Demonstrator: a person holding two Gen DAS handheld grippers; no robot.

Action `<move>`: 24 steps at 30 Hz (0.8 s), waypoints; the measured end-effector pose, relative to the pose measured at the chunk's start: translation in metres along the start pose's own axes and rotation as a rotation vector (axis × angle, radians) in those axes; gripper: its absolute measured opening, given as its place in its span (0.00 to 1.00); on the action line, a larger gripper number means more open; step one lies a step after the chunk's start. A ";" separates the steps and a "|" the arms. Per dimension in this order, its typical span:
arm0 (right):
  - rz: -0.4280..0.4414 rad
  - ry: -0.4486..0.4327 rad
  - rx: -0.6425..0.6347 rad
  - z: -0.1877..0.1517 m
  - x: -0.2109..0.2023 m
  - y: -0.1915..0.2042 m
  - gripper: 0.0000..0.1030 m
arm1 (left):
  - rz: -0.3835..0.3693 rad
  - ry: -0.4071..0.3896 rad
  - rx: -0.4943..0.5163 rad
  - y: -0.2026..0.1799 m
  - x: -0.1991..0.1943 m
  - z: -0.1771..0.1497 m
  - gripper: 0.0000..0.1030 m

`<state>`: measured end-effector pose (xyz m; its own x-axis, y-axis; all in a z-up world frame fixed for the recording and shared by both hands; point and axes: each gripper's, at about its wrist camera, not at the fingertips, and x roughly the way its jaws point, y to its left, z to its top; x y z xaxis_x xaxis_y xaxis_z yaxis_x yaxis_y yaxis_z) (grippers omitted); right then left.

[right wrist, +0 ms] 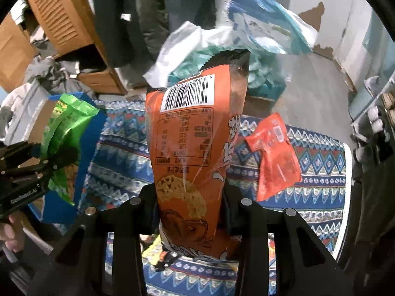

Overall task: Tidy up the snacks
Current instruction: 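Lift both held bags and carry them over the cardboard box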

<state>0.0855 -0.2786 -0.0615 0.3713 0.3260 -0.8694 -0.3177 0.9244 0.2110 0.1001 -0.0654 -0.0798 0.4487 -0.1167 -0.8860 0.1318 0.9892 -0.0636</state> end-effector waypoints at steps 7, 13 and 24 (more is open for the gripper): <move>0.036 -0.013 -0.046 0.007 -0.006 0.028 0.36 | 0.010 -0.028 -0.026 0.024 -0.024 -0.010 0.39; 0.074 -0.020 -0.087 0.014 -0.006 0.055 0.36 | 0.020 -0.048 -0.052 0.045 -0.038 -0.019 0.39; 0.148 -0.006 -0.152 0.024 0.001 0.109 0.36 | 0.058 -0.070 -0.088 0.082 -0.052 -0.037 0.39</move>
<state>0.0723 -0.1724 -0.0289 0.3154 0.4577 -0.8313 -0.4970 0.8259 0.2661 0.0551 0.0248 -0.0558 0.5142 -0.0616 -0.8555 0.0269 0.9981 -0.0557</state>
